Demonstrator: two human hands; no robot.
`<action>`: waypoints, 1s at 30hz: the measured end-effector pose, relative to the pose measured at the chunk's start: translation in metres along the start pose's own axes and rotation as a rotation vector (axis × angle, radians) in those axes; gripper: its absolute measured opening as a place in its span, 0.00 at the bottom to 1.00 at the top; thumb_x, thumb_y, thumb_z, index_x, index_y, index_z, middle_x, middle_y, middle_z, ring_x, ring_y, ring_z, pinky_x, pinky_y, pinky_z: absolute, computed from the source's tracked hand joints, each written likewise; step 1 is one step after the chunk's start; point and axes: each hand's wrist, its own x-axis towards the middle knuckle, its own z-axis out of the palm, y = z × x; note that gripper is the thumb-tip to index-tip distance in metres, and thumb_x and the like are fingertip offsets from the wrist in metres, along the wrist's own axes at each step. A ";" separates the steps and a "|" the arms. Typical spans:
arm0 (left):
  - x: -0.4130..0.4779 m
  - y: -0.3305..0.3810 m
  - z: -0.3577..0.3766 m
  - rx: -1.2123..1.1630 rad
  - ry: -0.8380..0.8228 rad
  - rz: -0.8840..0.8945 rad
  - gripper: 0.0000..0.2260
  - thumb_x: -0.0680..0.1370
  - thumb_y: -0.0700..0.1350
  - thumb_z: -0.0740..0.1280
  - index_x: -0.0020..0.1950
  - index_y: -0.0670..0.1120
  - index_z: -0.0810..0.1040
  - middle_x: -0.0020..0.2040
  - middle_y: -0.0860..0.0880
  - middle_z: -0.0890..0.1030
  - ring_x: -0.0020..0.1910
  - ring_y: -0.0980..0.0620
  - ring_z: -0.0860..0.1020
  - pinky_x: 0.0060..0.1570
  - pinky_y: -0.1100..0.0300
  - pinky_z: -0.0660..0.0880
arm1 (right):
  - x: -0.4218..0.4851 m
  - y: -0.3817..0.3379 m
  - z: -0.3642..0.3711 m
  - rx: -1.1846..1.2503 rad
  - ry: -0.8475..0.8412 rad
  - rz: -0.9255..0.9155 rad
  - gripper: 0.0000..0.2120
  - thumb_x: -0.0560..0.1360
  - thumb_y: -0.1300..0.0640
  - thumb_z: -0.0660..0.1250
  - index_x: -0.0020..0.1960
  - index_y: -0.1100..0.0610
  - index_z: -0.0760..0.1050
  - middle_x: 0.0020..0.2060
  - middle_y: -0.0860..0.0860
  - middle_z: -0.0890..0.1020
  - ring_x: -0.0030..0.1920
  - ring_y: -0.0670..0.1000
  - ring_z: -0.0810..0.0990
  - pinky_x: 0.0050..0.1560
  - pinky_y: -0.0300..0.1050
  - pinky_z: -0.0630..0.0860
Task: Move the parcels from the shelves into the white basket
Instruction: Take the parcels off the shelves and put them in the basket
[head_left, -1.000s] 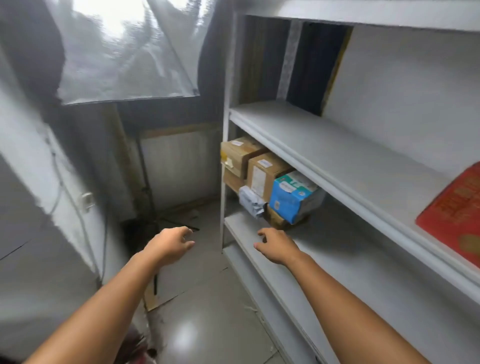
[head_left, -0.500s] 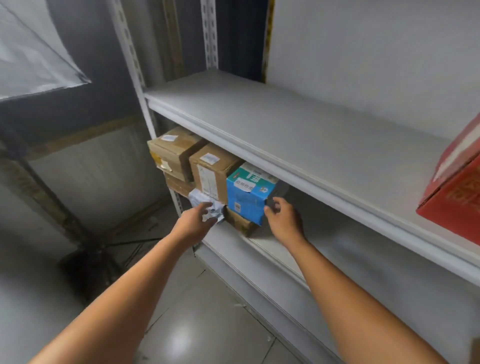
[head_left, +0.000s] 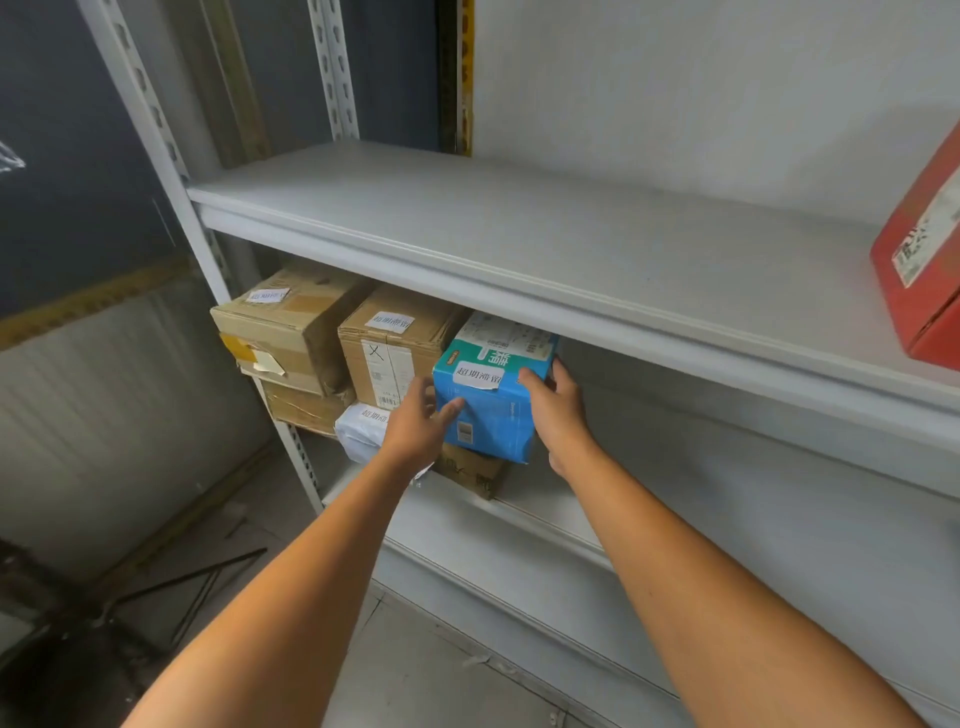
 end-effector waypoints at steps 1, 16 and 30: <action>-0.003 0.000 0.000 0.007 -0.006 0.011 0.18 0.80 0.46 0.64 0.69 0.48 0.66 0.69 0.46 0.72 0.66 0.43 0.72 0.53 0.45 0.78 | -0.003 -0.001 -0.001 0.016 -0.006 0.005 0.15 0.78 0.56 0.65 0.64 0.47 0.73 0.51 0.48 0.83 0.44 0.46 0.85 0.34 0.37 0.78; -0.109 0.051 0.008 -0.242 -0.051 -0.266 0.17 0.81 0.56 0.58 0.68 0.55 0.68 0.56 0.53 0.78 0.52 0.53 0.78 0.42 0.56 0.76 | -0.095 -0.040 -0.068 -0.086 -0.283 0.130 0.16 0.77 0.59 0.66 0.56 0.38 0.75 0.51 0.45 0.84 0.47 0.45 0.85 0.43 0.42 0.82; -0.316 0.040 0.007 -0.235 0.496 -0.208 0.07 0.80 0.45 0.64 0.58 0.51 0.75 0.52 0.49 0.83 0.41 0.56 0.83 0.33 0.62 0.78 | -0.218 -0.070 -0.074 -0.277 -0.841 0.065 0.17 0.79 0.57 0.64 0.67 0.46 0.71 0.58 0.47 0.81 0.52 0.47 0.82 0.53 0.50 0.81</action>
